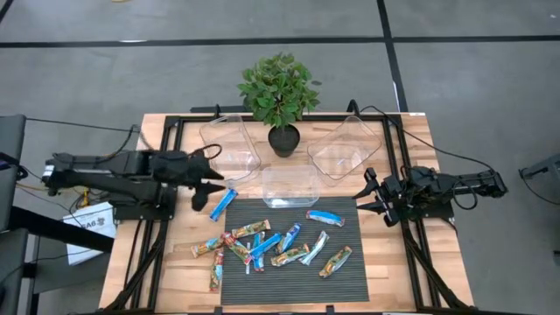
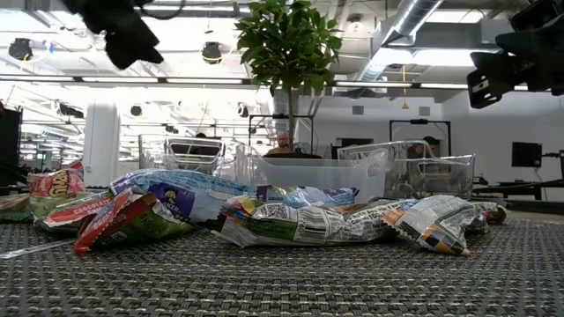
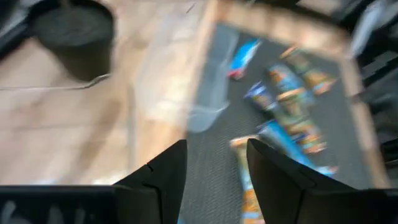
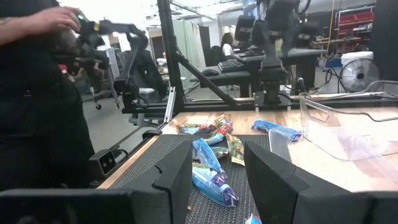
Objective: Pick and place Granola Bars by type
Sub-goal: Put the blue granola bar into the left transparent bin
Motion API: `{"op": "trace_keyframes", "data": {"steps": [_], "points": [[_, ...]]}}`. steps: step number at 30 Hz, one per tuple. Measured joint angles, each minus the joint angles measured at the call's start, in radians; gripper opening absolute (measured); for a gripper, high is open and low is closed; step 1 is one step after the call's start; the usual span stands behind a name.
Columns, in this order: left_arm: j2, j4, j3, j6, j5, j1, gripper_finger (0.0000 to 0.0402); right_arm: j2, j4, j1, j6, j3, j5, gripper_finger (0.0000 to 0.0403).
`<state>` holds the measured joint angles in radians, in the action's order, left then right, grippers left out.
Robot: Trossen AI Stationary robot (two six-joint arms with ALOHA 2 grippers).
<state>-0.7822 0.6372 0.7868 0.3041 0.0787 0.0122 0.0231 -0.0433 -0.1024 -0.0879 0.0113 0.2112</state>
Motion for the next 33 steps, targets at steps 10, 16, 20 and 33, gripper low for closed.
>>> {"op": "trace_keyframes", "data": {"steps": [10, 16, 20, 33], "points": [[-0.406, 0.484, 0.438, 0.246, 0.178, 0.038, 0.016, 0.0, 0.0, 0.0, 0.0, 0.0, 0.0, 0.0138], [-0.522, 0.615, 0.479, 0.524, 0.084, 0.111, 0.016, 0.0, 0.0, 0.0, 0.0, 0.0, 0.0, 0.0138], [-0.582, 0.705, 0.479, 0.623, 0.053, 0.171, 0.016, 0.0, 0.0, 0.0, 0.0, 0.0, 0.0, 0.0139], [-0.645, 0.764, 0.378, 0.852, 0.07, 0.243, 0.016, 0.0, 0.002, 0.0, 0.0, 0.0, 0.0, 0.0138]]}}
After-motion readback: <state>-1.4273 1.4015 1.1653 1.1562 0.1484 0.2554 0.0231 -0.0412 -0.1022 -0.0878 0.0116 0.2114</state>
